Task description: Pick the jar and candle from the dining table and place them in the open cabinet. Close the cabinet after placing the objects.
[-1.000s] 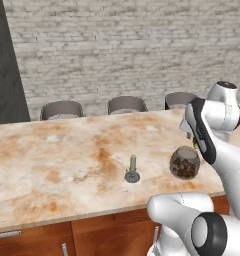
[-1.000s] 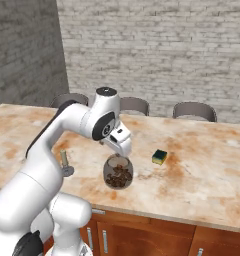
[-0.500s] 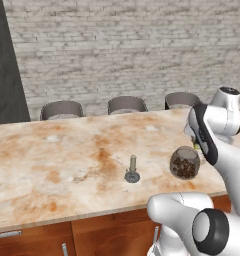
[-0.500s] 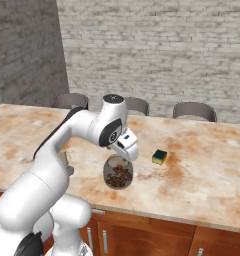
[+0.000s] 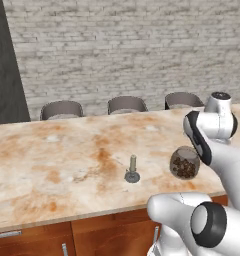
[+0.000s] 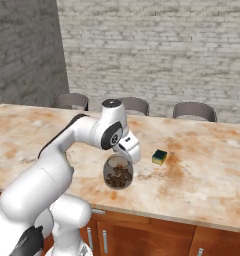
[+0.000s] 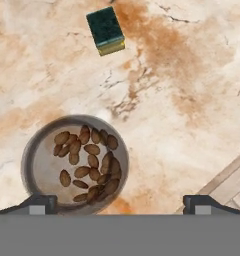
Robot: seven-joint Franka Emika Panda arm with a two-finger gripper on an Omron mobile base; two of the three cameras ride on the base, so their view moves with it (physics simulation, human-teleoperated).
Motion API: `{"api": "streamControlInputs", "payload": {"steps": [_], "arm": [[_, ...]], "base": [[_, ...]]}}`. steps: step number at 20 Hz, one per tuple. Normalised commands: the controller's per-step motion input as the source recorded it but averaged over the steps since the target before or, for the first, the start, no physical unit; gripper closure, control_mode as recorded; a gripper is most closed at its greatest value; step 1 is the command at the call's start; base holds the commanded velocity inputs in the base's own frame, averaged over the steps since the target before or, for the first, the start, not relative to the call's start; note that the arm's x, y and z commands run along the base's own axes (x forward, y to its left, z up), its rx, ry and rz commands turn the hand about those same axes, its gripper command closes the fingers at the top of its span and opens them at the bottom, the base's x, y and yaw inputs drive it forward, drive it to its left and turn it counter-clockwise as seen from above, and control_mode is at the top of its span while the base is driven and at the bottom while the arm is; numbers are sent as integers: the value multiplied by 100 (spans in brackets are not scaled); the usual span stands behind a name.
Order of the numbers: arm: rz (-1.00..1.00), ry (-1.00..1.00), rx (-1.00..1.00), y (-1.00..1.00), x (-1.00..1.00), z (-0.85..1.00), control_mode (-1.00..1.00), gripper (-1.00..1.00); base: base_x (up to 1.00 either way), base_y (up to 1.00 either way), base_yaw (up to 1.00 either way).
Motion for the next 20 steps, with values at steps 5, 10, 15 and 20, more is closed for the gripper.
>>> {"api": "streamControlInputs", "payload": {"steps": [5, 10, 15, 20], "arm": [[-8, 0, -6, -9, 24, -23, -100, -100], [-7, 5, 0, -9, 25, -19, -100, -100], [-6, 3, 0, -7, 21, -16, -100, -100], [-4, 0, 1, -2, 14, -8, -100, -100]], "base": [[0, 0, 0], [0, 0, 0], [0, 0, 0], [0, 0, 0]]}}
